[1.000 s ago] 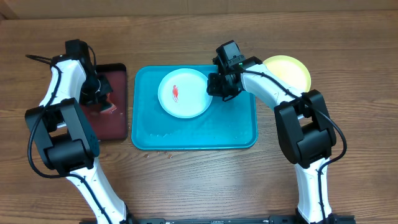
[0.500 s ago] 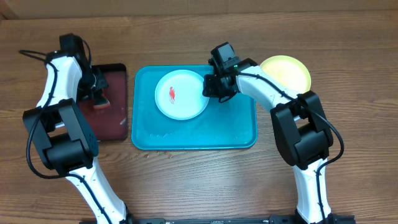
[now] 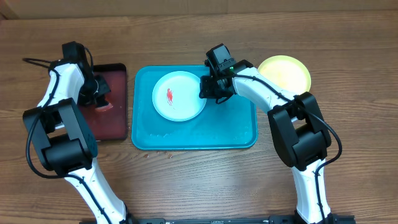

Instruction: Clean dirty plates on tray and stack at the side

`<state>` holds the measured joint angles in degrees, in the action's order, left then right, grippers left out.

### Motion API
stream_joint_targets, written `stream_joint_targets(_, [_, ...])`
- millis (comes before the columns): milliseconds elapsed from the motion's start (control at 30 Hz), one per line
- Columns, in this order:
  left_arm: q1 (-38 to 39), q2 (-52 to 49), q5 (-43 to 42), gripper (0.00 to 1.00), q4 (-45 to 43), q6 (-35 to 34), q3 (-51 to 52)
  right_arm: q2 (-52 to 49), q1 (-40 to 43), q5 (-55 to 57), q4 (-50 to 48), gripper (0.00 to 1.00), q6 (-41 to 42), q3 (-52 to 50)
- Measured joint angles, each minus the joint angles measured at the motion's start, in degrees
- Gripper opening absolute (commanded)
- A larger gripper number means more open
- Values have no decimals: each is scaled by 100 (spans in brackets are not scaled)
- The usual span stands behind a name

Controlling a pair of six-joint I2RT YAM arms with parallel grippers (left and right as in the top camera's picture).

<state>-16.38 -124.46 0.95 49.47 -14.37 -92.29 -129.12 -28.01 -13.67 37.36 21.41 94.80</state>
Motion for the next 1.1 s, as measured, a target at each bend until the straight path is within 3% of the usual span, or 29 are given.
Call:
stream_joint_targets(167, [-15, 7, 4, 4, 315, -2, -11, 0, 0, 0, 2, 4, 0, 2])
stream_joint_targets(433, [103, 11, 879, 4, 553, -472, 0, 0, 0, 0, 7, 4, 2, 2])
stream_joint_targets(633, [92, -20, 866, 4, 826, -564, -240, 0, 0, 2, 7, 4, 0, 2])
stream_joint_targets(833, [72, -96, 332, 4, 1362, -420, -933, 0, 0, 2, 7, 4, 4, 2])
stream_joint_targets(1100, [52, -107, -1209, 4, 1937, 337, -1620, 0, 0, 2, 7, 4, 0, 2])
